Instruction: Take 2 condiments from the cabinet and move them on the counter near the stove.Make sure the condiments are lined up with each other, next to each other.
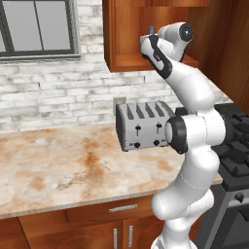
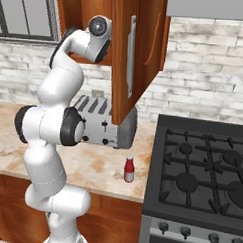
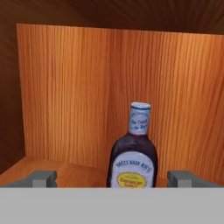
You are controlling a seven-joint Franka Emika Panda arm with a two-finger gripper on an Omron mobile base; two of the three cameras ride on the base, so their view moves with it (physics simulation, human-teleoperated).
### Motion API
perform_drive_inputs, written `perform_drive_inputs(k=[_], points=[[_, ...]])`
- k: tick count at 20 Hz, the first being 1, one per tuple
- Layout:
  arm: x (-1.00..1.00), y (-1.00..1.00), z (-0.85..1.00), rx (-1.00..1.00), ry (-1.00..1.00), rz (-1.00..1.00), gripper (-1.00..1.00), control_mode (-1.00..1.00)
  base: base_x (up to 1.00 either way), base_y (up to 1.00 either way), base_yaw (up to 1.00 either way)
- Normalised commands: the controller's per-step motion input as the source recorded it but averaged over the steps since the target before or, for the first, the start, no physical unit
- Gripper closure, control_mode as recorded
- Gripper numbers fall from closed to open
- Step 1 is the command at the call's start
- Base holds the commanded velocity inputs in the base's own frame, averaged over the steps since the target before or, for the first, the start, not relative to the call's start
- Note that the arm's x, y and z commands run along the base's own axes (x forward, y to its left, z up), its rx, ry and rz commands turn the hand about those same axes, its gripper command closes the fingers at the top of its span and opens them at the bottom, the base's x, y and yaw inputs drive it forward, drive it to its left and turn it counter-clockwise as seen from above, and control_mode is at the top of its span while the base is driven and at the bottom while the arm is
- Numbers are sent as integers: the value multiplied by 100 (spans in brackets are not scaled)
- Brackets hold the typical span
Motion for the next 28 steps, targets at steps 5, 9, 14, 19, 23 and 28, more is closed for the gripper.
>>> perform_drive_inputs(k=[5, 9, 14, 19, 23, 28], points=[[41, -4, 0, 0, 0, 0, -100, -100, 0, 0, 0], [39, -8, 0, 0, 0, 0, -100, -100, 0, 0, 0], [42, -7, 0, 0, 0, 0, -100, -100, 0, 0, 0], [45, -1, -1, 0, 0, 0, -100, -100, 0, 0, 0], [41, 0, -1, 0, 0, 0, -100, -100, 0, 0, 0], [31, 0, 0, 0, 1, 0, -100, -100, 0, 0, 0]])
